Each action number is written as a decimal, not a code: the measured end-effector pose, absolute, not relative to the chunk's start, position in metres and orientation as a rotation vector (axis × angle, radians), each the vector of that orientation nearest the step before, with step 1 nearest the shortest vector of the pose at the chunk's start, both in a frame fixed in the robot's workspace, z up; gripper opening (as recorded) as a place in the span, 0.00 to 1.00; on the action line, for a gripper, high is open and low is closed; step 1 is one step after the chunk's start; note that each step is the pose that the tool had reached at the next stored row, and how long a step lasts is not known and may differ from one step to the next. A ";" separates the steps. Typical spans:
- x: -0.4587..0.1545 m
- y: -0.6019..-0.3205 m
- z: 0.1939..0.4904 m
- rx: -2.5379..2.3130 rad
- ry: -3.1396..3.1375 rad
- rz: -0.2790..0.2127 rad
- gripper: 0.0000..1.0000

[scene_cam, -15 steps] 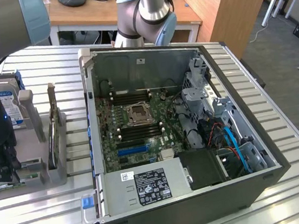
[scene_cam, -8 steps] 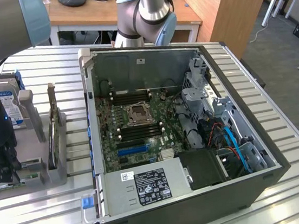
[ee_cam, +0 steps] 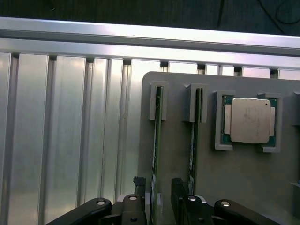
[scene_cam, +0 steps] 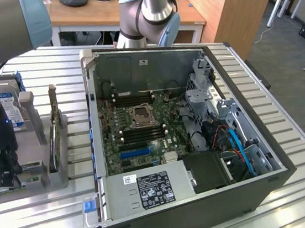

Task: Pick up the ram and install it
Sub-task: 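Pick up the ram and move it above insertion slot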

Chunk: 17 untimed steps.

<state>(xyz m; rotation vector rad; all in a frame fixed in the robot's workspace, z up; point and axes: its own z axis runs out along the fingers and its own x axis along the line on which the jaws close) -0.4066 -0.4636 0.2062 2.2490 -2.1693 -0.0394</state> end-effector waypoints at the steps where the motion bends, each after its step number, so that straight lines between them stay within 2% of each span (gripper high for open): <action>1: -0.407 -0.464 0.205 2.249 -2.169 -0.039 0.36; 12: -0.407 -0.464 0.204 2.249 -2.169 -0.039 0.36; 15: -0.407 -0.464 0.204 2.249 -2.169 -0.039 0.34; 16: -0.407 -0.464 0.204 2.249 -2.169 -0.039 0.27; 17: -0.407 -0.464 0.204 2.249 -2.169 -0.039 0.27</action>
